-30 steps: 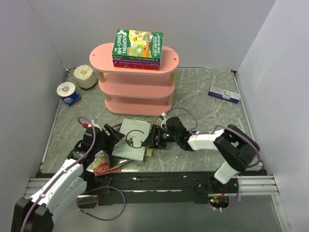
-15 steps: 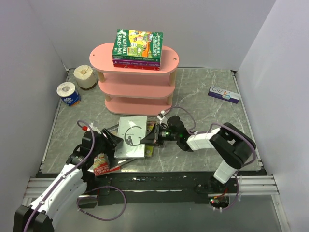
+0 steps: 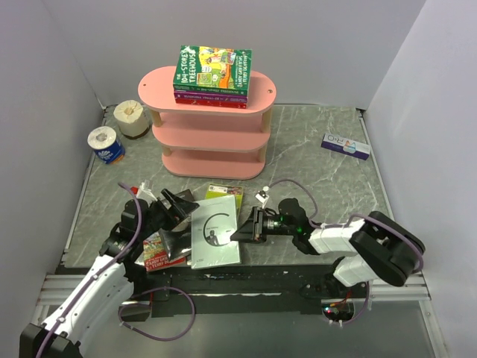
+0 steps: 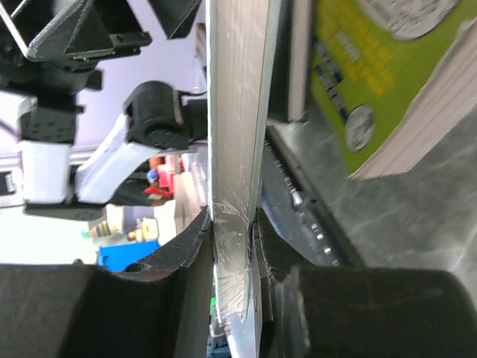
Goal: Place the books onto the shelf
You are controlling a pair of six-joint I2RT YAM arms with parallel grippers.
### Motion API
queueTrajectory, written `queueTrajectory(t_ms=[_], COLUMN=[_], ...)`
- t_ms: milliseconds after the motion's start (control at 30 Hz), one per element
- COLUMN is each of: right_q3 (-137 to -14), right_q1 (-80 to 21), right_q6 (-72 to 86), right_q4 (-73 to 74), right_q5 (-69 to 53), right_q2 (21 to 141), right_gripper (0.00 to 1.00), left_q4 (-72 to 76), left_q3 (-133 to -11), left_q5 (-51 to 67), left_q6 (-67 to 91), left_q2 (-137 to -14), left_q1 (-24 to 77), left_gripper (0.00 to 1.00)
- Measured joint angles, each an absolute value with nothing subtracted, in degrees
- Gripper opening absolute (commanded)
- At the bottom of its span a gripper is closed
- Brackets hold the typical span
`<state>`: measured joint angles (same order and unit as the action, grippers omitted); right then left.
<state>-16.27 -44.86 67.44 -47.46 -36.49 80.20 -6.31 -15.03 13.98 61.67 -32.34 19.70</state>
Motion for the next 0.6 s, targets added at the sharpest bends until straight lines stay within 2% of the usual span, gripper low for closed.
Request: queueTrajectory(t_ms=[333,500,600], right_q3=[-15.6,-15.6,-15.7], right_q1=[-42.4,-38.5,-36.6], right_q6=[74.6,79.9,79.2], right_q4=[-49.9,-52.6,-50.5], right_q5=[-44.9,-51.0,-53.1], right_q2=[74.3,73.7,69.4], right_gripper=[0.00,0.00,0.00], left_q4=[3.9,4.5,2.1], left_q3=[-13.4,-13.4,-13.6], left_q5=[23.2,25.6,26.0], left_q6=[62.6,61.7,61.1], left_q2=[-31.6,-30.1,-27.7], left_q1=[19.4,19.3,19.5], left_gripper=[0.87,0.88,0.89])
